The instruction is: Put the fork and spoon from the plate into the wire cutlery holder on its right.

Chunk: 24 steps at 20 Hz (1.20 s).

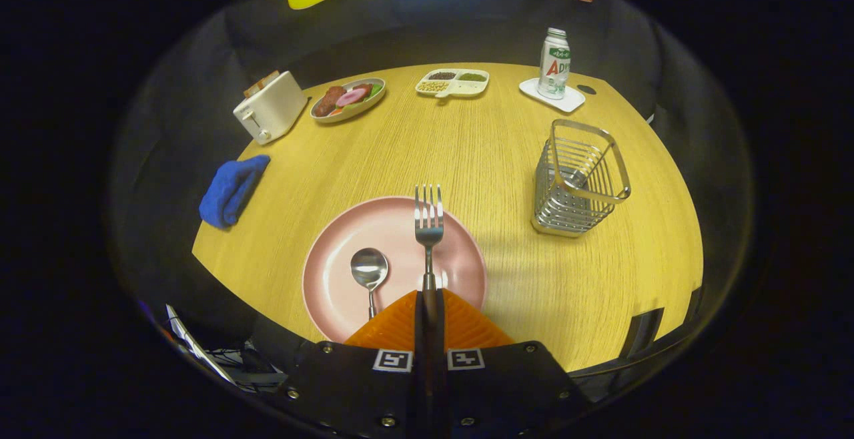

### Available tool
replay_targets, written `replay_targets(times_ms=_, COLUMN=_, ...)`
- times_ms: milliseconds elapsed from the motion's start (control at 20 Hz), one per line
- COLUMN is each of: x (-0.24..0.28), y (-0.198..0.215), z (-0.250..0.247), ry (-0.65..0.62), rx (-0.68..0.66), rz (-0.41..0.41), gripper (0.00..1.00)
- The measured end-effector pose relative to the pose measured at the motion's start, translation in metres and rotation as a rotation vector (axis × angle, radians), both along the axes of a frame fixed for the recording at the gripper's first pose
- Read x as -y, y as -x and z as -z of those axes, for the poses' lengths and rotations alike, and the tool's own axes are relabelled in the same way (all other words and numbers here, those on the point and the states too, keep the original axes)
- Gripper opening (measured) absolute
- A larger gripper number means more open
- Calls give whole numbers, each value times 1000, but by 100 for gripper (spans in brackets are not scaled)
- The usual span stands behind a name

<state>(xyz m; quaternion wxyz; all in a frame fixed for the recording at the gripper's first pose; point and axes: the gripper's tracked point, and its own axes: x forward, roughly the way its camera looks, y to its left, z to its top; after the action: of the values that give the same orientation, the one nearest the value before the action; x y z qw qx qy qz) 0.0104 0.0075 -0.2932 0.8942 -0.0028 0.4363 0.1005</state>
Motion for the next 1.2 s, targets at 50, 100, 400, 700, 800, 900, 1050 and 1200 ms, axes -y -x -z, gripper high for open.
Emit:
replay_targets(times_ms=50, x=6, y=-5, z=-8, ry=-9, rx=14, rz=18, gripper=5)
replay_targets(times_ms=100, x=12, y=-9, z=-17, ry=-17, rx=27, rz=39, gripper=5)
replay_targets(times_ms=400, x=54, y=-30, z=-51, ry=-57, rx=86, rz=170, gripper=5)
replay_targets(times_ms=700, x=88, y=-37, z=-54, ry=-83, rx=44, rz=289, gripper=5)
replay_targets(times_ms=800, x=93, y=-37, z=-50, ry=-93, rx=6, rz=319, gripper=5)
replay_targets(times_ms=900, x=99, y=-40, z=-48, ry=-93, rx=-9, rz=339, gripper=5)
replay_targets(times_ms=1050, x=102, y=-43, z=-47, ry=-88, rx=-27, rz=349, gripper=5)
replay_targets(times_ms=1200, x=102, y=-45, z=-48, ry=-87, rx=-29, rz=347, gripper=8)
